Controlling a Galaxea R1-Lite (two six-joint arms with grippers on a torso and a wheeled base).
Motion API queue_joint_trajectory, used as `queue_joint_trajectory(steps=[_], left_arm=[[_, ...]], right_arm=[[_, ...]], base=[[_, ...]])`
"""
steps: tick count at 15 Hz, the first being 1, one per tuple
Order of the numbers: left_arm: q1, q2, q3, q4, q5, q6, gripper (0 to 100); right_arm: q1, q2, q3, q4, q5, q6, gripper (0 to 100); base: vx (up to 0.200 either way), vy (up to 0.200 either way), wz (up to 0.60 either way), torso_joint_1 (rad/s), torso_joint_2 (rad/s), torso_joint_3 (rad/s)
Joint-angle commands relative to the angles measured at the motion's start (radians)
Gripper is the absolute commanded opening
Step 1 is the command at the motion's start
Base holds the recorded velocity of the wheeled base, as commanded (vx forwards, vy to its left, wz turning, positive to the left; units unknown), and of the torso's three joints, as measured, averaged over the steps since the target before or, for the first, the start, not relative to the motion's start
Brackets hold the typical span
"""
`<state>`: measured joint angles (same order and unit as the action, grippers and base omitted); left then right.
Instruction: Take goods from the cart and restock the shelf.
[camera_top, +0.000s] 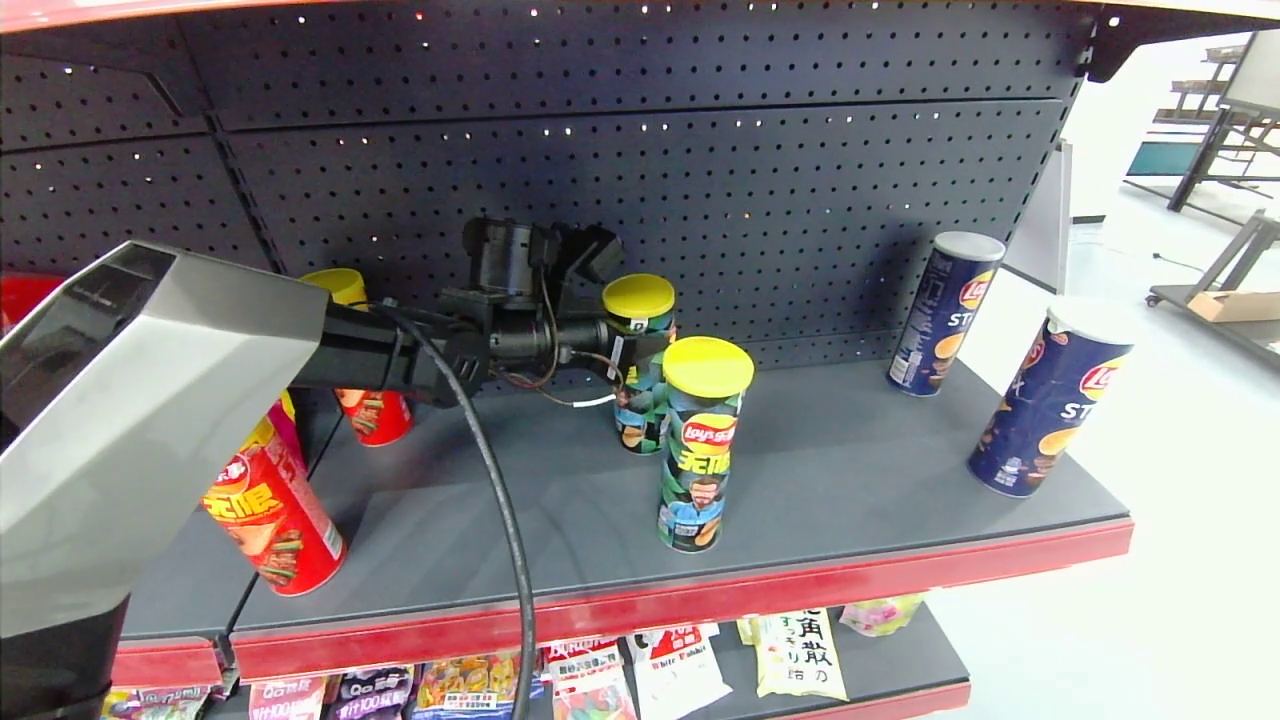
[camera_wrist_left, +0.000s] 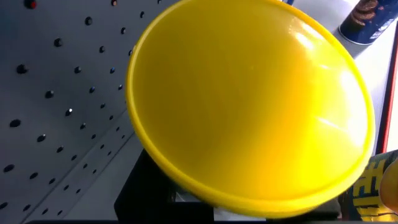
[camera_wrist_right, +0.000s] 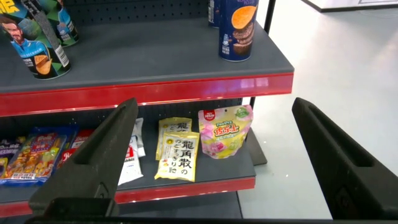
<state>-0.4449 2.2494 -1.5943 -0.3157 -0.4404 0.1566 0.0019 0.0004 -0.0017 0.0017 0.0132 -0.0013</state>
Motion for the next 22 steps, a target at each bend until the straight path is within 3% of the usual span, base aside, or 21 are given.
queue_joint_trajectory(steps=[1, 22], left_arm=[[0.000, 0.012, 0.000, 0.004, 0.000, 0.000, 0], [-0.003, 0.042, 0.004, -0.049, 0.002, -0.034, 0]], right_arm=[[0.000, 0.000, 0.000, 0.000, 0.001, 0.000, 100], [0.001, 0.000, 0.000, 0.000, 0.001, 0.000, 100]], base=[[0.000, 0.000, 0.00, 0.000, 0.00, 0.000], [0.000, 0.000, 0.00, 0.000, 0.00, 0.000]])
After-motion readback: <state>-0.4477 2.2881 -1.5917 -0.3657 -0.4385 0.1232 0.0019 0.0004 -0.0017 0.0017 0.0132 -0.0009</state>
